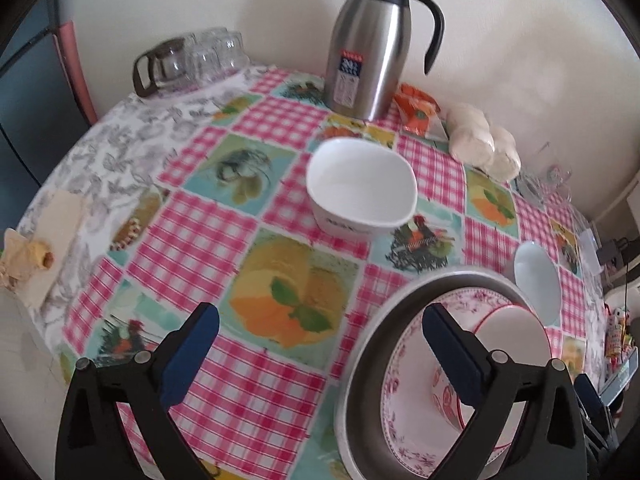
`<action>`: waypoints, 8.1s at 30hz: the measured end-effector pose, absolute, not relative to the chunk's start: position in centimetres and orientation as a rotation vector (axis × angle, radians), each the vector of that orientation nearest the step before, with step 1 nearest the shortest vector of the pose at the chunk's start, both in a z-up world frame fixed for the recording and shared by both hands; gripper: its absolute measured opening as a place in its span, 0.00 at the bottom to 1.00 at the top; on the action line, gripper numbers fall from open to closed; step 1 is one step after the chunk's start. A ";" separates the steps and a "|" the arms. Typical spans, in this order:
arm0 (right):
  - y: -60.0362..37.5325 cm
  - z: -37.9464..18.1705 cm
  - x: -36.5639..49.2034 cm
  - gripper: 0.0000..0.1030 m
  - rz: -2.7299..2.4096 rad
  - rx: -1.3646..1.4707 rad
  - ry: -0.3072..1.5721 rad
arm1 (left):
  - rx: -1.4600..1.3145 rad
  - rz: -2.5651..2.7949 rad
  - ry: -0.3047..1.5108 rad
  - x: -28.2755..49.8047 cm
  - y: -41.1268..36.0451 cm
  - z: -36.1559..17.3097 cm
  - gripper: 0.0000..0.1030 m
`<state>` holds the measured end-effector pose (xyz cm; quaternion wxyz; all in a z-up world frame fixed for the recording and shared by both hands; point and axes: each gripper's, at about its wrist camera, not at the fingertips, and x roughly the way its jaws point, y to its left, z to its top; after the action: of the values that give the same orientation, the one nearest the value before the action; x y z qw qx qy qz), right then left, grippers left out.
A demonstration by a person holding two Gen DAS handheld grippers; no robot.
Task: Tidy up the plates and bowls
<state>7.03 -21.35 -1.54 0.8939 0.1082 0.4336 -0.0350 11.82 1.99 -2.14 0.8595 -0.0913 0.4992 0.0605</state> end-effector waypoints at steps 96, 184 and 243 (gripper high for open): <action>-7.6 -5.8 26.5 0.66 -0.201 0.152 1.099 | -0.426 0.068 1.023 23.4 10.3 -9.0 0.77; -15.1 6.8 9.6 0.12 0.026 0.373 0.768 | -0.253 -0.264 0.772 9.8 0.8 7.4 0.19; -23.3 0.0 5.5 0.14 -0.051 0.453 0.915 | -0.052 -0.289 1.002 8.8 -8.5 2.0 0.19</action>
<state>5.48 -23.31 0.04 0.8722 0.2168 0.4379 -0.0242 8.77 -8.55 1.95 0.8669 -0.0249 0.4784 -0.1380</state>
